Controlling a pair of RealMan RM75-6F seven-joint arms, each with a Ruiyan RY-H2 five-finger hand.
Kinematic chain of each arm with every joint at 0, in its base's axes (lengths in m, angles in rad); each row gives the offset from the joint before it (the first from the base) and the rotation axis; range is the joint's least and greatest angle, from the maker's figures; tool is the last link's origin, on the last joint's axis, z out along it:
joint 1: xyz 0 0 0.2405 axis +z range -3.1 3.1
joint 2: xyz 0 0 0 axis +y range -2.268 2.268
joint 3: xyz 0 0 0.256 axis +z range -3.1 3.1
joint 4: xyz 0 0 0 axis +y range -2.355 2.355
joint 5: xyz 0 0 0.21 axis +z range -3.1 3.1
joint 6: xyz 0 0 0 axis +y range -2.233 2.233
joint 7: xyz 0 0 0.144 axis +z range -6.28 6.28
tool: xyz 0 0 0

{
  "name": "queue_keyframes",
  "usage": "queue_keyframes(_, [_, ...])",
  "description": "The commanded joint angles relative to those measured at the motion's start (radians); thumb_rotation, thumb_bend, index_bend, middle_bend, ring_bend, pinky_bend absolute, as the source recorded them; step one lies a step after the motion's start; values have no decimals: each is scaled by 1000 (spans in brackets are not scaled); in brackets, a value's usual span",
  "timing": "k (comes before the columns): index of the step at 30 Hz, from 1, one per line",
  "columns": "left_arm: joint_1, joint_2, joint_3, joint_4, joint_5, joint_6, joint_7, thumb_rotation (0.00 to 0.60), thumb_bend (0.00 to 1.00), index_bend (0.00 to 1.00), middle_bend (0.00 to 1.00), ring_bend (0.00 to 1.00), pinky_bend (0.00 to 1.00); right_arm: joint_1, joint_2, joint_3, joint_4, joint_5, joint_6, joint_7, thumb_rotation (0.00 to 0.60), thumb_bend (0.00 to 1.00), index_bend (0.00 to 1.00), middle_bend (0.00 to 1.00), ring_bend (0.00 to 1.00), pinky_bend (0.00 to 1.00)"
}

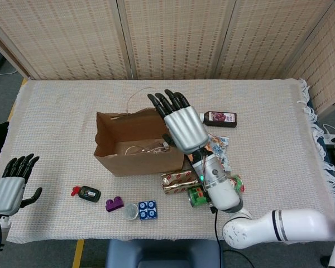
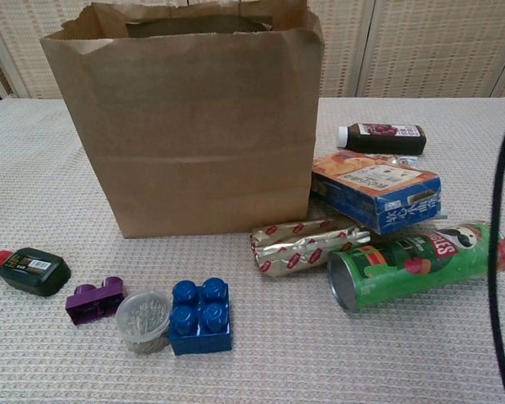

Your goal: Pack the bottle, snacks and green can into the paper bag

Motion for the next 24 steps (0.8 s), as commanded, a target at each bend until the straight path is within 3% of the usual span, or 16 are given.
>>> queue_keyframes(1, [0,-1,-1,0,-1,1,5,600,342,54,0,0,0,-134,126,-106,-63,-142,10,129,600,123,0,101,52,145])
queue_keyframes(7, [1,-6,-3,-6,-7,5,26,600,341,54,0,0,0,-311,238,-281,4,-354,-18,353,600,123,0,101,52,145])
queue_keyframes(14, [2,-13,-7,-12,-17,10,56,600,341,53,0,0,0,-403,209,-422,180,-559,-52,430,600,97,0,100,44,130])
queue_keyframes(24, [3,-14,-8,-13,-19,11,56,600,341,52,0,0,0,-435,141,-458,254,-662,-98,354,600,66,0,99,18,114])
